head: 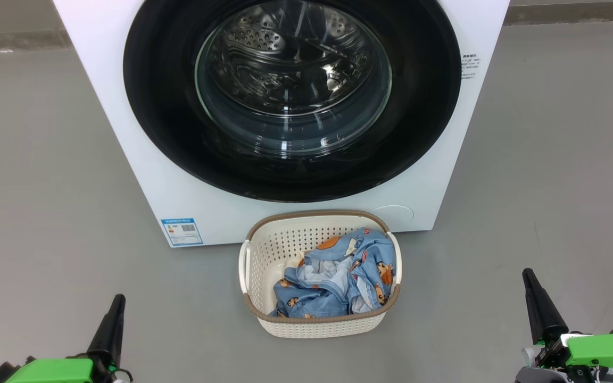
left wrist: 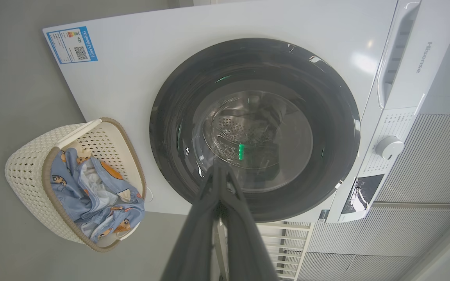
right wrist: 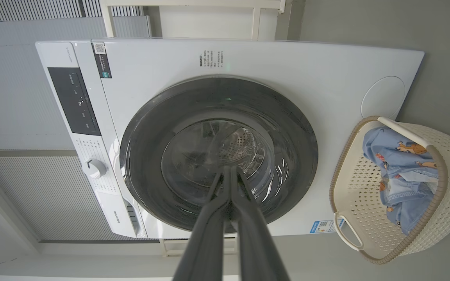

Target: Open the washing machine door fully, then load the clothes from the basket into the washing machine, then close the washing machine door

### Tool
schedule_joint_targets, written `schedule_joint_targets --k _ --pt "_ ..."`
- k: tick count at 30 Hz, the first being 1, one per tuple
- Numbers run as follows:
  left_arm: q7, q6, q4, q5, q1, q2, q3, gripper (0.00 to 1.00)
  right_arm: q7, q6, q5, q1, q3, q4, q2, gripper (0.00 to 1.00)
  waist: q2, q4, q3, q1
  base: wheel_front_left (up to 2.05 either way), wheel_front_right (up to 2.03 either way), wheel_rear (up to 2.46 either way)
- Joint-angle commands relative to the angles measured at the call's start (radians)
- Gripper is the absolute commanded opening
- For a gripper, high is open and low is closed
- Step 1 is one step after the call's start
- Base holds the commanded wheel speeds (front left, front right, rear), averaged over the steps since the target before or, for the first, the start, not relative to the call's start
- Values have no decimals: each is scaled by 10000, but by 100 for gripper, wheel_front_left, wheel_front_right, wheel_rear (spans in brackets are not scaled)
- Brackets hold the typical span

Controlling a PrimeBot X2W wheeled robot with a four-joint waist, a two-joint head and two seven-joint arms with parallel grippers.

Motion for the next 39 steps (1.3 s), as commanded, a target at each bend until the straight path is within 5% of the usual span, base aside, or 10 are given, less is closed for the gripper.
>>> schedule_joint_targets --k 1,12,13,23,39 --pt "55 -71 -189 -4 -281 133 335 0 77 16 -114 -294 230 -248 -35 0 -1 0 0 0 0 0 0" --pt "55 -71 -189 -4 -281 133 335 0 77 16 -114 -294 230 -248 -35 0 -1 0 0 0 0 0 0" --pt "-6 4 32 0 5 -4 -9 100 -7 0 4 3 2 35 4 100 -1 0 0 0 0 0 0" --pt "-157 2 167 38 78 -95 -82 100 -201 1 -14 66 135 159 56 100 -1 -4 -7 22 0 0 0" --pt "-635 -8 -191 337 -33 -5 -233 100 -671 3 -316 -76 462 -230 44 100 -1 -36 20 0 0 0 0"
